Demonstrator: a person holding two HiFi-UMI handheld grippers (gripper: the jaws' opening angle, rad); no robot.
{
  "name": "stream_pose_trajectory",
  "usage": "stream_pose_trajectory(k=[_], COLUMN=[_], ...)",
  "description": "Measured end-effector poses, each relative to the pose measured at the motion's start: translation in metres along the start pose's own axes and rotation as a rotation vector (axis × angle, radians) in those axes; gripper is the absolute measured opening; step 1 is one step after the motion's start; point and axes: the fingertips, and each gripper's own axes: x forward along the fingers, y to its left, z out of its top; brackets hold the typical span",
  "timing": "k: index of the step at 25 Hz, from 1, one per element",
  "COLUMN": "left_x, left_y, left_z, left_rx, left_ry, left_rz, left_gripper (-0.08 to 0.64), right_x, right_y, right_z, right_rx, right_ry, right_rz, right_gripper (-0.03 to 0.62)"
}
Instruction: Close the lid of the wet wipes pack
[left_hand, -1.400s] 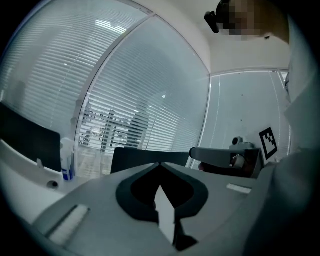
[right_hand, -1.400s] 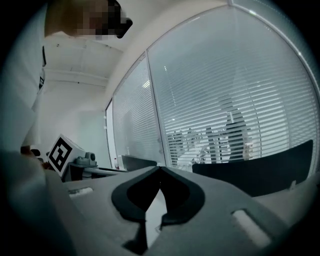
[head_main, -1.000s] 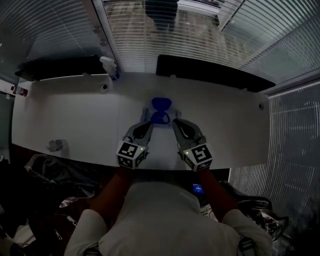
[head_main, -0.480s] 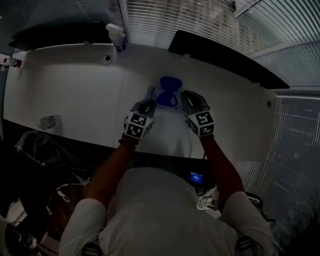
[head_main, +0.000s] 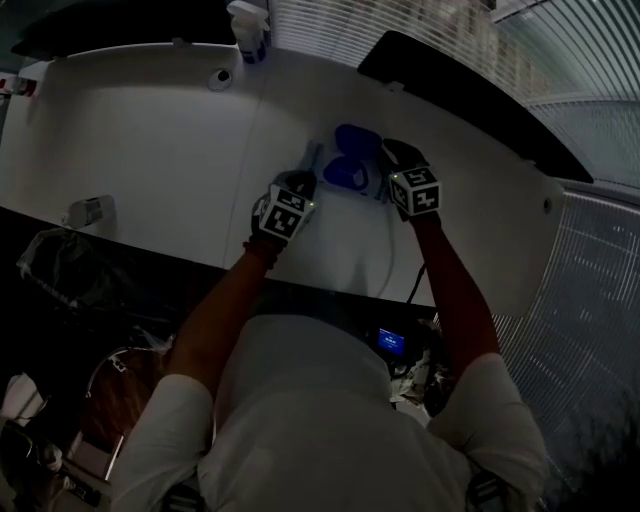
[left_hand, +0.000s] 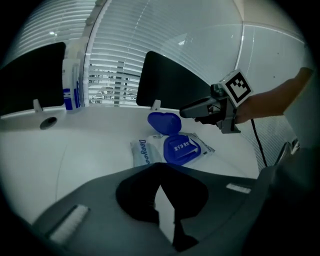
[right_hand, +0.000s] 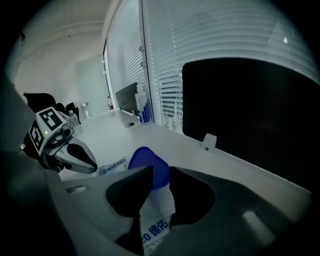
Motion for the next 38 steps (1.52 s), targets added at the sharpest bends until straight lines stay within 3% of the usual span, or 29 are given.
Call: stream_pose_trajectory(k=[10, 18, 26, 35, 38], left_x=[0.019, 0.023, 0.031, 0.027, 0.028], left_y=[-0.004, 0.000, 0.000, -0.004, -0.006], left_z=[-0.013, -0.017, -0.019, -0.011, -0.015], left_rx=[-0.017, -0.015, -0.003, 0.012, 0.005], left_ry=[0.041, 0.067, 0.078, 0.084, 0.105], left_rz=[-0.004, 0.007, -0.002, -0.026, -0.036], left_gripper=[0.002, 0.002, 0.002, 0.002, 0.002], right_x=[0.022, 0.008, -0.035, -0.043, -0.036], right_y=[-0.019, 0.002, 0.043, 0.096, 0.103], right_z=[-0.015, 0.001, 0.004, -0.036, -0.038], right_rx=[0.003, 0.002, -0.011, -0.016, 0.016], right_ry=[0.089, 0.043, 0.005, 0.158, 0.180], right_rz=[0.028, 0.110, 0.243, 0.455, 0.469], right_gripper=[0.101, 0.101, 0.101, 0.101, 0.082])
